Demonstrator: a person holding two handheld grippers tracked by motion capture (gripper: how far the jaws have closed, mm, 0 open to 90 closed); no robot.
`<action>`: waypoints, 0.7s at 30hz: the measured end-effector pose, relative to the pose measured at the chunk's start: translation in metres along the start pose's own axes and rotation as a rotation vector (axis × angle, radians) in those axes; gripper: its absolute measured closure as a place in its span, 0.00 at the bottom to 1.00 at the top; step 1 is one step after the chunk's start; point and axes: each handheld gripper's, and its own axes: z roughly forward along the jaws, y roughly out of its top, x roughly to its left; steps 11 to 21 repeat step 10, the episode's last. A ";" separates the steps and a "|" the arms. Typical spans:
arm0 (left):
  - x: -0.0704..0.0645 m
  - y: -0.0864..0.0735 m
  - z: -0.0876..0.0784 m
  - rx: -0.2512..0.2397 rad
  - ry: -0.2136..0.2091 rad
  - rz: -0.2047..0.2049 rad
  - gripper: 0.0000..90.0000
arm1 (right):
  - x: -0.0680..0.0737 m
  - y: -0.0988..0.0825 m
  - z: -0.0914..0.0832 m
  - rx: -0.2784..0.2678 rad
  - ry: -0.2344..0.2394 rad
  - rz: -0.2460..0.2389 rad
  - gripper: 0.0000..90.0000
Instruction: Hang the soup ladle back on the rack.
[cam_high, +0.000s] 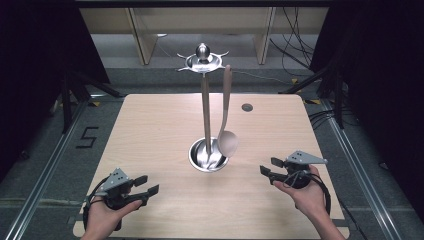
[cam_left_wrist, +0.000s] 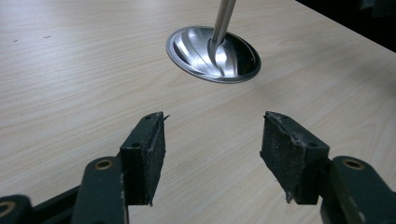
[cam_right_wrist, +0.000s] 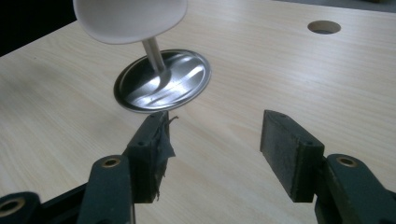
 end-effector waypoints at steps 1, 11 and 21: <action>0.000 0.000 0.000 0.001 -0.001 0.000 0.44 | 0.000 0.000 0.000 0.000 0.000 0.000 0.48; 0.000 0.001 0.000 -0.008 -0.001 -0.008 0.44 | -0.002 -0.006 -0.001 -0.015 -0.015 0.018 0.48; 0.000 0.001 0.000 -0.008 -0.001 -0.008 0.44 | -0.002 -0.006 -0.001 -0.015 -0.015 0.018 0.48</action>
